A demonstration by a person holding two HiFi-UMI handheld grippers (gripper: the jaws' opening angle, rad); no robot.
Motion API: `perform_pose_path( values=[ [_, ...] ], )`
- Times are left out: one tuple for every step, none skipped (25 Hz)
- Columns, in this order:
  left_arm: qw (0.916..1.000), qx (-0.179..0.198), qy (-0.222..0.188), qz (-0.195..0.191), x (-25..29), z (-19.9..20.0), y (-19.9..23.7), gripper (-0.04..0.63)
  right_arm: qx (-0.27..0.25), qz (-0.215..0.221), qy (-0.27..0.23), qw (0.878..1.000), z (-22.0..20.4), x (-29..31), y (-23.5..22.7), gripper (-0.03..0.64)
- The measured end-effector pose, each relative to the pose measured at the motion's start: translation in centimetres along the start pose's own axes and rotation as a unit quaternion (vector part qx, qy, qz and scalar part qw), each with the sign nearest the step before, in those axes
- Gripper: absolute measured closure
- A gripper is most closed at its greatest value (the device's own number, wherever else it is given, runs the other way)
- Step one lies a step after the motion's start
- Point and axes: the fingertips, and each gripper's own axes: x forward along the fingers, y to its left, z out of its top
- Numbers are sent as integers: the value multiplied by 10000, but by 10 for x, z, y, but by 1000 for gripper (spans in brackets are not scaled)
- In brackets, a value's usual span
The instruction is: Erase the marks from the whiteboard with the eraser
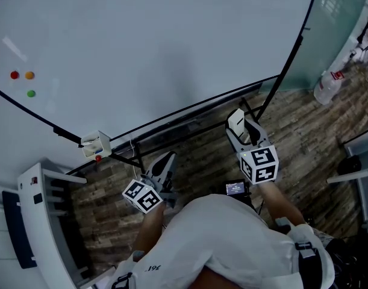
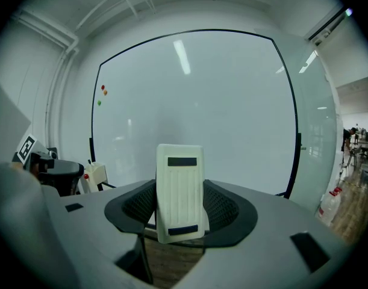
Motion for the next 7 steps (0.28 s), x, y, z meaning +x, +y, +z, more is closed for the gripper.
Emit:
perform_pose_path(
  values=[
    [10000,2,4,-5,0,0,-1,581,0,2,4,10000,0,0,0,364],
    [10000,4,8,-12,0,-1,-1,581,0,3,6,10000,-1,-1,0,364],
    [10000,6,11,-20,0,-1,-2,581,-1,4,7,10000,-1,-1,0,364],
    [10000,7,14,-27,0,-1,-2,581,-6,5,7,10000,-1,-1,1,364],
    [10000,8,14,-33,0,0,-2,581,-12,5,5,10000,-1,-1,2,364],
    [10000,9,13,-38,-1,0,-2,581,-19,7,2,10000,0,-1,2,364],
    [10000,10,12,-42,-1,0,-2,581,-26,8,-1,10000,0,0,3,364]
  ],
)
